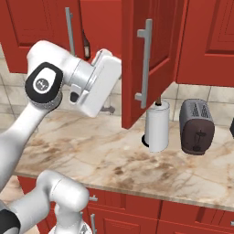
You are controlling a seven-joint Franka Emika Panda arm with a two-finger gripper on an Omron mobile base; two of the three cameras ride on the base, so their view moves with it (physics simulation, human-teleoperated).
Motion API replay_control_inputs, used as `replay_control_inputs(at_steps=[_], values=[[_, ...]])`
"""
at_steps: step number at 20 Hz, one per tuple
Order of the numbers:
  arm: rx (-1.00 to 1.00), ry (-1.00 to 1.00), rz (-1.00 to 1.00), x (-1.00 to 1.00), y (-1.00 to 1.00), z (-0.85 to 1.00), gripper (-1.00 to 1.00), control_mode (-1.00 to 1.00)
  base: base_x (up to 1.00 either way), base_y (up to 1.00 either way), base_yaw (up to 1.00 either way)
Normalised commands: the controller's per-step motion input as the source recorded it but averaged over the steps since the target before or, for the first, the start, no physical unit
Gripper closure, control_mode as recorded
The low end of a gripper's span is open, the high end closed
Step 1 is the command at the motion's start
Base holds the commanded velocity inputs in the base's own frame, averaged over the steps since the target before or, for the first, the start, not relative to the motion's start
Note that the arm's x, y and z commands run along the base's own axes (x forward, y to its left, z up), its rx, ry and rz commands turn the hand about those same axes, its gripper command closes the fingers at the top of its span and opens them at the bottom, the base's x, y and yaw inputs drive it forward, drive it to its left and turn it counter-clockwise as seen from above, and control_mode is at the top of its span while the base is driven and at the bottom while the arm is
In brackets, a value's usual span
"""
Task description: Move the ketchup and ketchup from the cabinet to the dining counter.
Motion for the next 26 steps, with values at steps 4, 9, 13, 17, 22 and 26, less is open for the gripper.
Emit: replay_control_inputs(at_steps=[4,9,13,17,22,26], values=[[0.06,-0.07,-0.23,0.11,-0.60,-0.30,-1.00,-1.00,0.00,0.00,0.00],[0.00,-0.06,-0.11,0.49,-0.34,-0.27,-1.00,-1.00,0.00,0.00,0.00],[0.00,-0.15,-0.01,0.48,-0.11,-0.11,-1.00,-1.00,0.00,0.00,0.00],[0.00,-0.23,0.00,0.13,0.09,0.00,-1.00,-1.00,0.00,0.00,0.00],[-0.03,-0.23,0.03,-0.04,0.25,0.02,-1.00,-1.00,0.00,0.00,0.00],[-0.29,-0.11,0.09,-0.02,0.84,-0.01,-1.00,-1.00,0.00,0.00,0.00]])
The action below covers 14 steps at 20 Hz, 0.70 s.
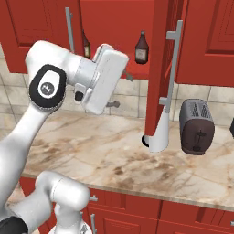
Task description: Move the ketchup and ketchup from the cabinet to the dining counter.
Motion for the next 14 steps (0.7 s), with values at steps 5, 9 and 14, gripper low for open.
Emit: replay_control_inputs(at_steps=[5,9,14], values=[[-0.31,0.00,0.22,-0.03,0.80,0.01,-1.00,-1.00,0.00,0.00,0.00],[-0.27,0.00,0.45,-0.17,0.51,0.15,-1.00,-1.00,0.00,0.00,0.00],[-0.29,0.12,0.52,-0.17,0.53,0.15,-1.00,-1.00,0.00,0.00,0.00]])
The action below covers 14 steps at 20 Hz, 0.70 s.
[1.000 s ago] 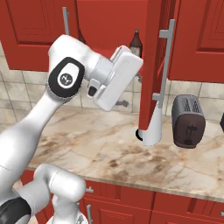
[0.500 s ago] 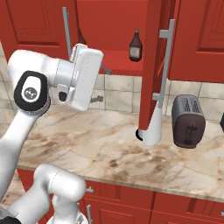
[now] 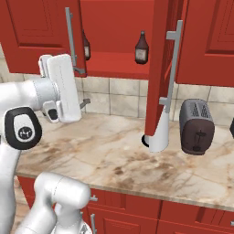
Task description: Move the ketchup and ketchup from the cabinet to the dining counter.
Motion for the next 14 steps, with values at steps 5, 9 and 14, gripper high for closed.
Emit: replay_control_inputs(at_steps=[5,9,14], values=[[-0.30,0.25,0.41,-0.10,0.58,0.20,-1.00,-1.00,0.00,0.00,0.00],[-0.25,0.32,0.27,0.00,0.54,0.16,-1.00,-1.00,0.00,0.00,0.00],[-0.29,0.35,0.16,0.13,0.49,0.34,-1.00,-1.00,0.00,0.00,0.00]])
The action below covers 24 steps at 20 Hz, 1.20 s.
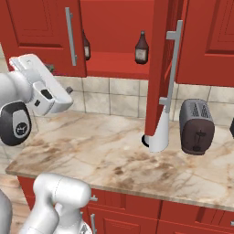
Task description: Move the ketchup and ketchup from the cabinet to the dining counter.
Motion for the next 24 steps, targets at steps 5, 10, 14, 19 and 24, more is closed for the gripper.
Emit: replay_control_inputs(at_steps=[5,10,14,19,24], values=[[-0.27,0.26,0.17,0.14,0.33,0.27,-1.00,-1.00,0.00,0.00,0.00],[-0.24,0.11,0.22,0.04,0.12,0.28,-1.00,-1.00,0.00,0.00,0.00],[-0.14,0.24,0.22,0.15,0.10,0.08,-1.00,-1.00,0.00,0.00,0.00],[-0.13,0.02,0.05,0.34,0.19,0.03,-1.00,-1.00,0.00,0.00,0.00],[-0.11,0.00,0.00,0.32,0.19,0.01,-1.00,-1.00,0.00,0.00,0.00]])
